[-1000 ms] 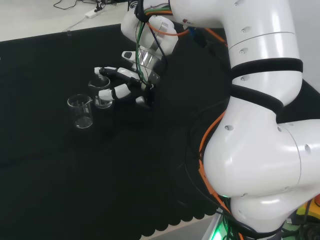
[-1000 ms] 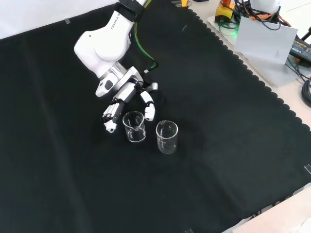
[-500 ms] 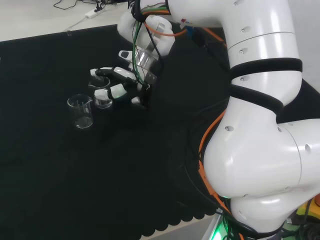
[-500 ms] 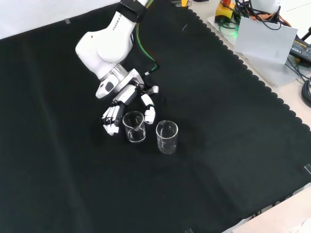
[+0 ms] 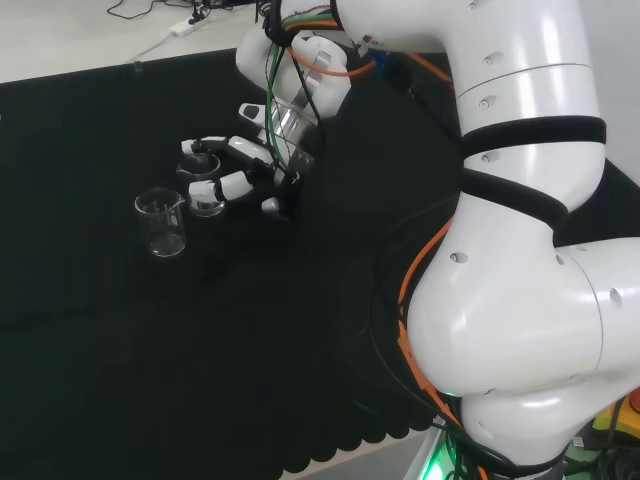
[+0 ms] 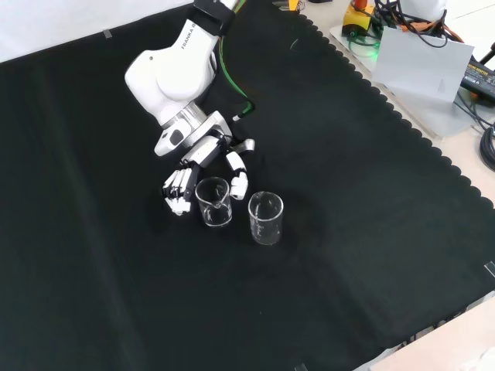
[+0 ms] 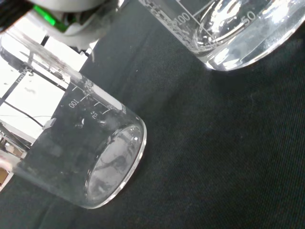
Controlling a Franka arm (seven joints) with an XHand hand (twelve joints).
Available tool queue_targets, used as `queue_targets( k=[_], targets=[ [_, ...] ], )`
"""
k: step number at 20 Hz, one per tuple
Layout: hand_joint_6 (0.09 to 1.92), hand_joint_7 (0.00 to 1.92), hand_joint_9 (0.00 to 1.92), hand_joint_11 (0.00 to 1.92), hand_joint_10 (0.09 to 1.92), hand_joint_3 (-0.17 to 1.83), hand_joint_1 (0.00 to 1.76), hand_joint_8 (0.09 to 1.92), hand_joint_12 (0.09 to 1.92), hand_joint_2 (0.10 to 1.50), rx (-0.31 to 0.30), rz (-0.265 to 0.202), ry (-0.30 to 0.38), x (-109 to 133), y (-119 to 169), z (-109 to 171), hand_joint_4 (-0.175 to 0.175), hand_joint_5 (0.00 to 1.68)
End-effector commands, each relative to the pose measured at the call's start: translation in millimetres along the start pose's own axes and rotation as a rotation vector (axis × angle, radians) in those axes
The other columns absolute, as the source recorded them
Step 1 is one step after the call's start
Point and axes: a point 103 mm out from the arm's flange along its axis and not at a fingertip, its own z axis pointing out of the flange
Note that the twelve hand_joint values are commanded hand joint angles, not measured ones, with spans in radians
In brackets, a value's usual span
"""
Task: Pick up the beaker on the right.
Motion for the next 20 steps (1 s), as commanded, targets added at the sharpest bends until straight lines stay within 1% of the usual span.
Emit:
queue_targets(
  k=[1,4,5,8,10,13,16,20],
  targets=[
    [0.13,0.24,0.37,0.00,0.66,0.62,0.88,0.61,1.27,0.54,-0.019,-0.019,0.001,0.9,1.5,0.9,-0.063,0.49],
    [0.14,0.28,0.42,0.00,0.65,0.63,0.89,0.61,1.30,0.54,-0.032,-0.029,0.006,2.5,2.6,2.3,-0.063,0.49],
    [0.15,0.31,0.44,0.00,0.64,0.64,0.90,0.62,1.31,0.54,-0.052,-0.037,0.010,3.1,2.2,2.9,-0.062,0.49],
    [0.22,0.39,0.52,0.01,0.61,0.65,0.92,0.62,1.35,0.54,-0.059,-0.047,0.015,5.4,3.4,5.3,-0.059,0.51],
    [0.24,0.42,0.55,0.02,0.61,0.65,0.93,0.63,1.36,0.54,-0.061,-0.050,0.014,6.6,4.5,5.8,-0.059,0.52],
    [0.35,0.43,0.57,0.04,0.59,0.67,0.94,0.63,1.36,0.54,-0.062,-0.049,0.022,5.3,4.4,4.7,-0.059,0.49],
    [0.44,0.44,0.58,0.04,0.59,0.67,0.94,0.63,1.35,0.54,-0.061,-0.042,0.015,5.3,4.5,6.7,-0.060,0.46],
    [0.51,0.44,0.58,0.05,0.60,0.68,0.95,0.63,1.36,0.53,-0.059,-0.037,0.016,2.6,4.5,8.1,-0.059,0.44]
  ],
)
